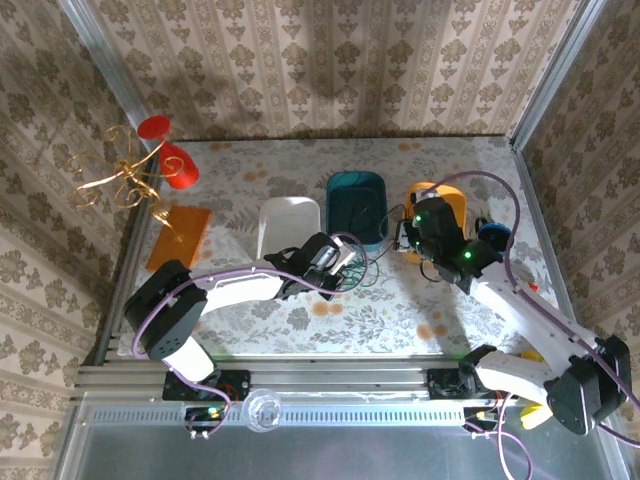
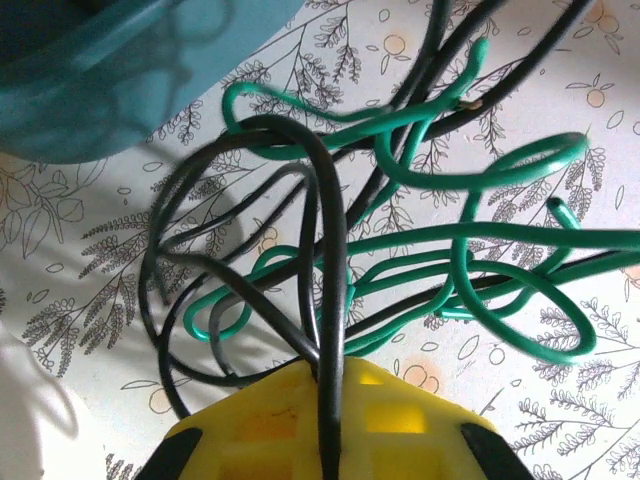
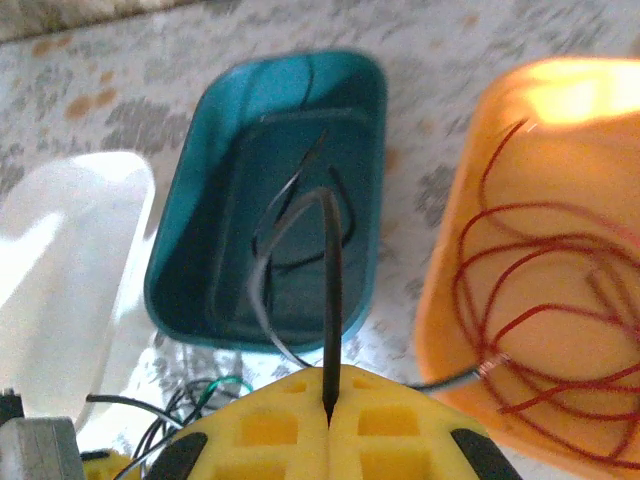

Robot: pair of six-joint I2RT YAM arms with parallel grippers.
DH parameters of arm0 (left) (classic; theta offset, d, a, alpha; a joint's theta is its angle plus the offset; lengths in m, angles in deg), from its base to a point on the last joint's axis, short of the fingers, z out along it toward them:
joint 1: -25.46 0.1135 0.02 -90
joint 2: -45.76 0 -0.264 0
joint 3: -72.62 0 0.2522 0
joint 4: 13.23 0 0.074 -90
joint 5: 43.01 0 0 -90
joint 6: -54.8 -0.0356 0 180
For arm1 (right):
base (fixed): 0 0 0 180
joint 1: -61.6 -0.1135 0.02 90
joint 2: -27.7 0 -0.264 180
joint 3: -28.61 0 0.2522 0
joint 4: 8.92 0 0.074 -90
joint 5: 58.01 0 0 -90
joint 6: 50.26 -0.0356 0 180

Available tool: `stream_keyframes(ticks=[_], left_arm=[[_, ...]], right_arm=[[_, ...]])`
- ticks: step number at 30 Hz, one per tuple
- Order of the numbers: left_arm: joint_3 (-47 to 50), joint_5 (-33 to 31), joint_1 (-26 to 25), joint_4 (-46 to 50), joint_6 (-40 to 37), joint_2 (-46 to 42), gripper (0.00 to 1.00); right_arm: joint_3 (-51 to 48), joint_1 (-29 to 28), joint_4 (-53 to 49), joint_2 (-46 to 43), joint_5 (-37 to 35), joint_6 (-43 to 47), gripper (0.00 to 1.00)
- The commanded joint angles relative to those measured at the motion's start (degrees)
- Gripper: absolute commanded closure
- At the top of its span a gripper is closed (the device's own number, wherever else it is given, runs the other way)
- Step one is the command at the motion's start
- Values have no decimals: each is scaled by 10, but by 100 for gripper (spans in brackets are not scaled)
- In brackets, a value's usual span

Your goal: Untangle the cables

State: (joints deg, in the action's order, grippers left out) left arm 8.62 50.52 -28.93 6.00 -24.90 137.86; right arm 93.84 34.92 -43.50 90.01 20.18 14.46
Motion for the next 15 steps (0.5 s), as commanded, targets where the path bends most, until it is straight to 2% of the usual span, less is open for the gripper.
stream_keyframes(ticks=[1,10,15], left_arm=[[-9,6,-4,17,-6,9,100],[-6,2,-4,17,-6,6,100],[-1,3,-4,13,-3,4,100]], right_arm=[[44,20,-15,-35,-94,41,100],[105,75,16,-85,-108,65,100],[131,97,31,-87,-64,69,100]])
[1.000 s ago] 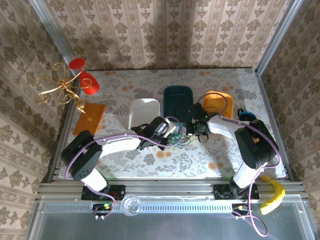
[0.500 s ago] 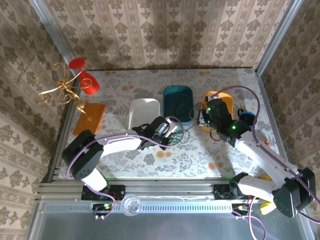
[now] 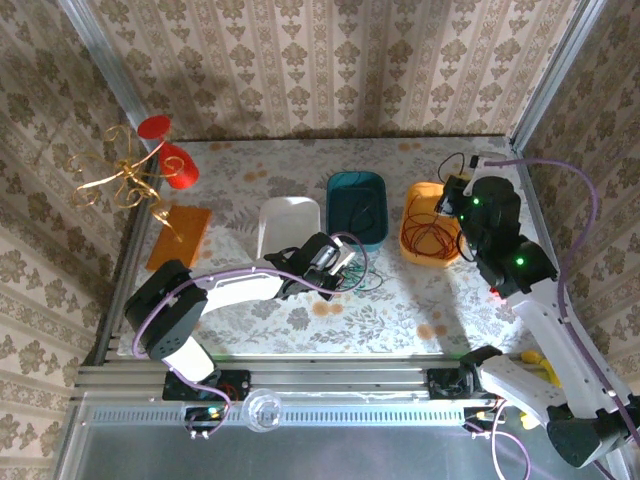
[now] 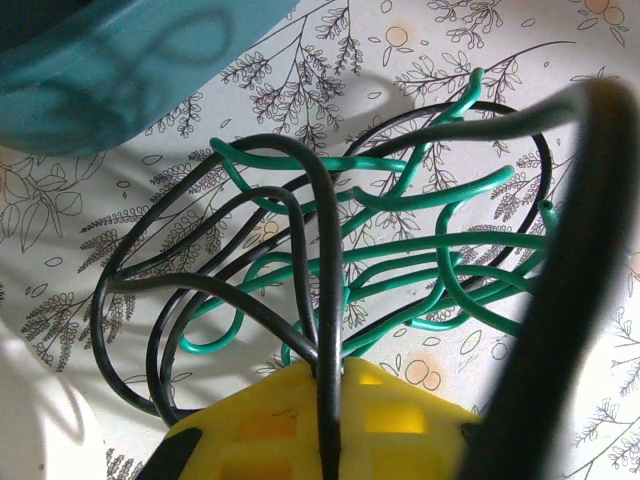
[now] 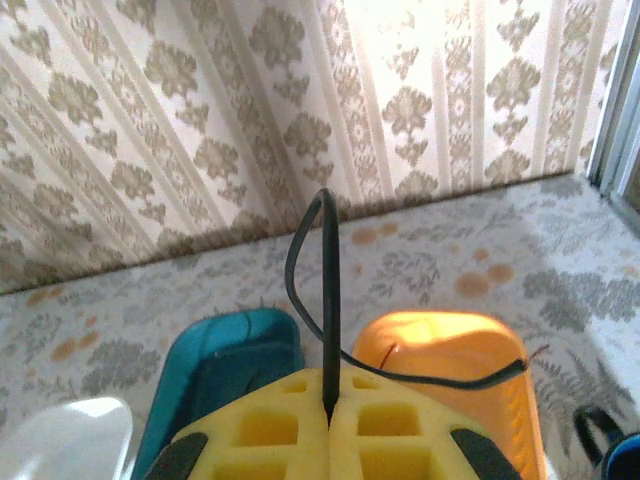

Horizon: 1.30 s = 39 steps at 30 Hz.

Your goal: Untangle the cables

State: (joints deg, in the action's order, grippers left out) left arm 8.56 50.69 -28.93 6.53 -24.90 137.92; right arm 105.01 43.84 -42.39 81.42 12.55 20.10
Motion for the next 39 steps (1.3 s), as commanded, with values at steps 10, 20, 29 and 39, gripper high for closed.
stream_keyframes(ticks=[10,20,29,39], left_arm=[[5,5,-5,-10,2,-2,100],[-1,-2,-5,-7,2,3,100],[-4,-2,-4,-8,0,8,100],[2,-4,-1,-10,4,-1,100]], right_arm=[[72,12,98,129,129,-1,100],[140,10,128,355,199,-29,100],[173,-22,28,530,281,-43,100],[185,-39,0,532,246,-54,71]])
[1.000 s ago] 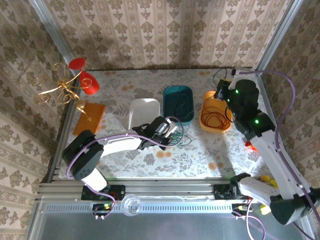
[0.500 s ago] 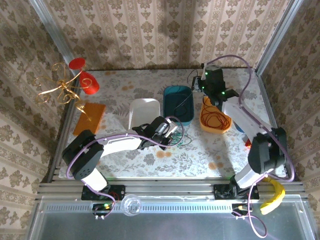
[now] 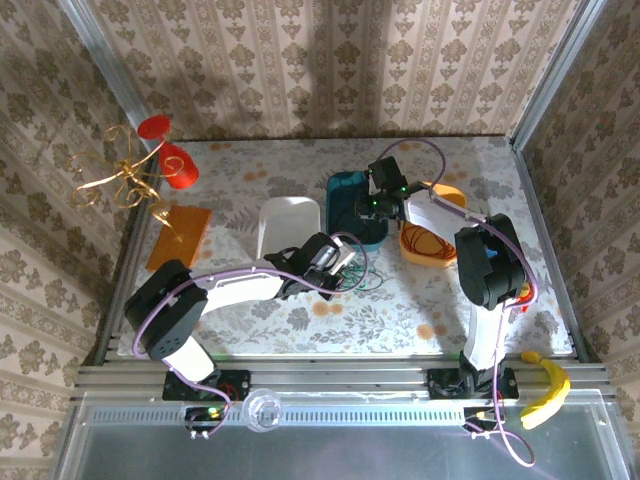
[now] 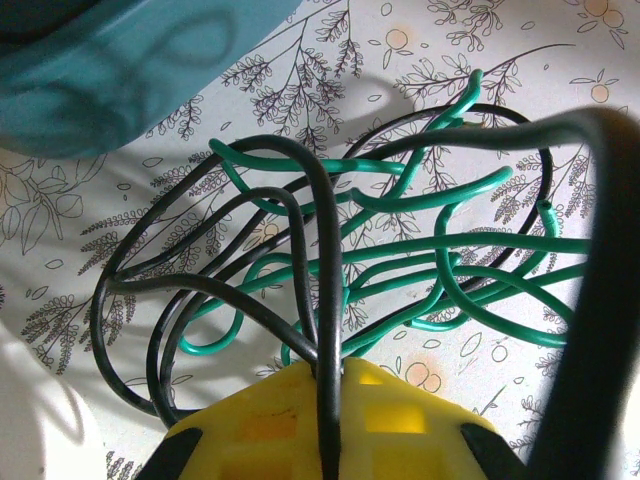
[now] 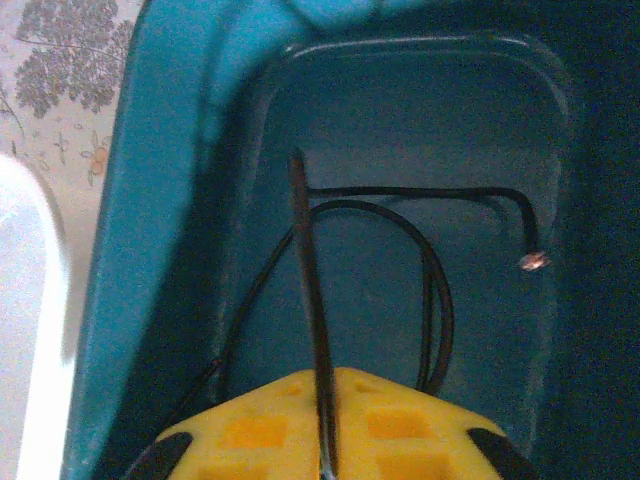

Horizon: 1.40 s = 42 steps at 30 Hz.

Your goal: Untangle the cables

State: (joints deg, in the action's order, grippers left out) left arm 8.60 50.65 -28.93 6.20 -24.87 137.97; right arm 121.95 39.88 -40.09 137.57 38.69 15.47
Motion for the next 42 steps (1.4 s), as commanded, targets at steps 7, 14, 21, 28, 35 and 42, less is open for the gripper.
stream_keyframes(ticks=[7,14,21,28,35,42], left_arm=[[13,1,8,-18,9,-14,100],[14,10,17,-29,13,-14,100],[16,21,21,-34,12,-14,100],[17,18,20,-30,14,-17,100],[12,18,20,-25,14,-15,100],[10,14,18,-23,14,-12,100]], right_arm=[[-30,1,-22,-139,-85,17,53],[-134,-6,-55,-266,-66,25,52],[-269,-62,-89,-314,62,58,52],[-277,-82,-139,-231,32,83,52],[-286,-79,-68,-189,7,51,52],[-269,-87,-87,-143,-34,34,52]])
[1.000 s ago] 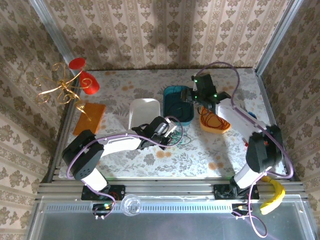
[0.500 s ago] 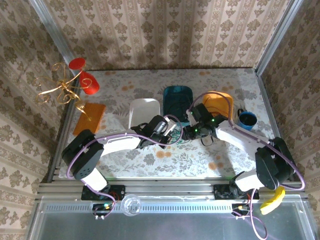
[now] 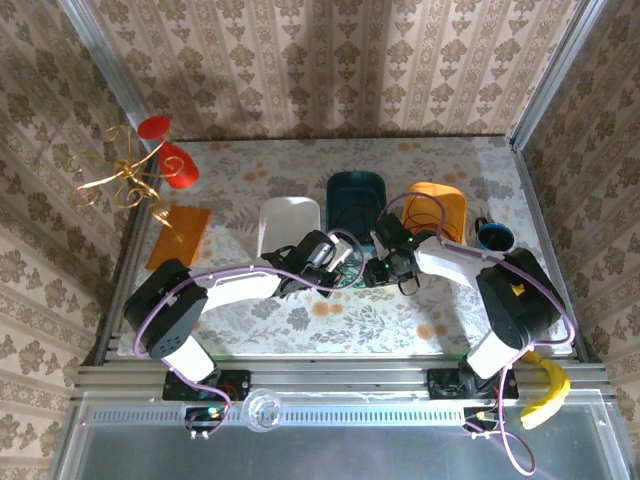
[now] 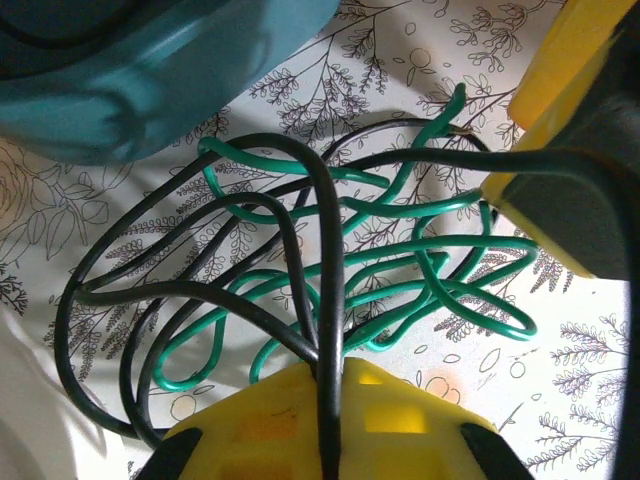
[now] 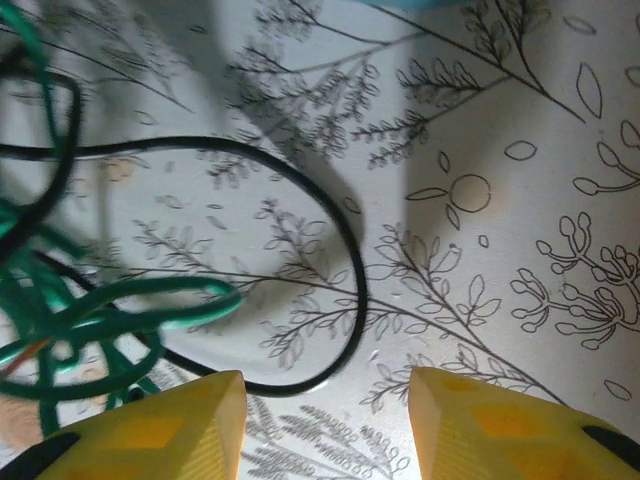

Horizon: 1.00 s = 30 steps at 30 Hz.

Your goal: Untangle the cables

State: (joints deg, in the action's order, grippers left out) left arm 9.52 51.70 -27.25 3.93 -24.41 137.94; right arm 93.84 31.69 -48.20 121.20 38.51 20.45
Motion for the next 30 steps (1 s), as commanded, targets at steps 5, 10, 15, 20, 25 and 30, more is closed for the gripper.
stream_keyframes(ticks=[5,10,15,20,25,30], left_arm=[[1,5,0,-2,10,-12,100],[-1,7,-1,-1,9,-10,100],[-1,3,-1,1,10,-10,100],[-1,0,-1,2,12,-9,100],[2,1,1,2,15,-4,100],[2,4,2,1,15,-1,100]], right_arm=[[15,-19,-12,47,-71,-28,53],[26,-33,-11,53,-98,-33,59],[19,-47,-7,41,-128,-30,100],[-7,-47,-8,-26,-175,-34,100],[-22,-47,-36,-133,-273,-45,100],[-15,-38,-79,-251,-403,-35,100]])
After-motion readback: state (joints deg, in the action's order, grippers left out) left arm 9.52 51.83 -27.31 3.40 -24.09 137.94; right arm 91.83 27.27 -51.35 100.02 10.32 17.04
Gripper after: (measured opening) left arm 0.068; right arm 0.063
